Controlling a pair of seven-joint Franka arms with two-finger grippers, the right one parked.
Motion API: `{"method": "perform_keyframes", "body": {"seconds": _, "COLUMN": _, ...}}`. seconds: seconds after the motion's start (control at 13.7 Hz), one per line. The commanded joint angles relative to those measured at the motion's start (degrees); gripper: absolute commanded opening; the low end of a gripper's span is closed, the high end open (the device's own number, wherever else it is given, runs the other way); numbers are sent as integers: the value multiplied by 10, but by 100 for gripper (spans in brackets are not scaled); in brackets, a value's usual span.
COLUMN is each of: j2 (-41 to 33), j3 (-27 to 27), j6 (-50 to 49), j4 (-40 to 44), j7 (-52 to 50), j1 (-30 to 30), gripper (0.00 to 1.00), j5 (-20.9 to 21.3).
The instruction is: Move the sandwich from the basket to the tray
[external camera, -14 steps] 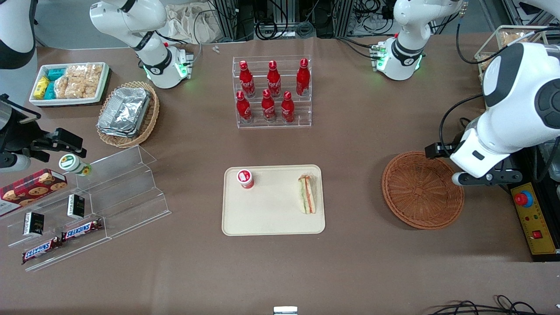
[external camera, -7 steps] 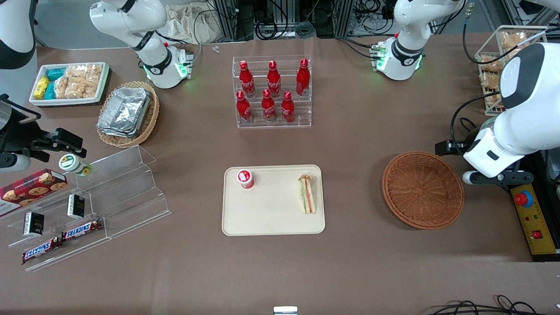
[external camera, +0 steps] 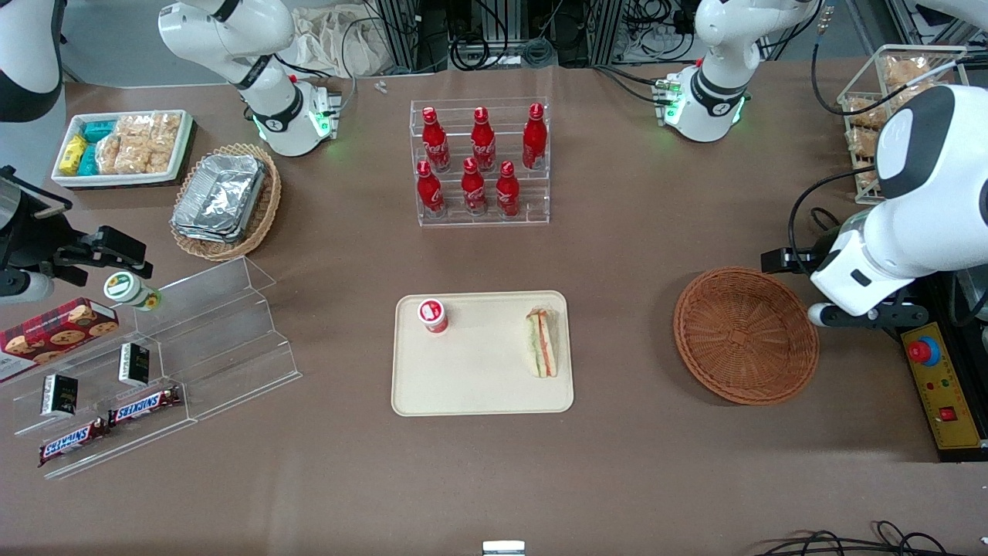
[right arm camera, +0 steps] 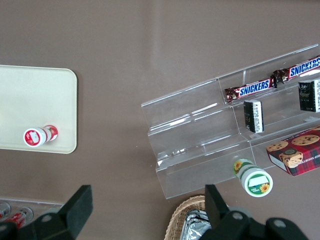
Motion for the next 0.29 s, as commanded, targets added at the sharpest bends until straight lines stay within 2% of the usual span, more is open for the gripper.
{"method": "perform_keyframes", "body": {"seconds": 0.0, "j2": -23, "j3": -4, "j6": 2, "j4": -16, "j7": 0, "j1": 10, "gripper": 100, "j5": -13}}
{"method": "perform_keyframes", "body": {"seconds": 0.22, "j2": -15, "j3": -3, "j6": -7, "j4": -1, "j7": -9, "j1": 0, "gripper": 100, "j5": -11}}
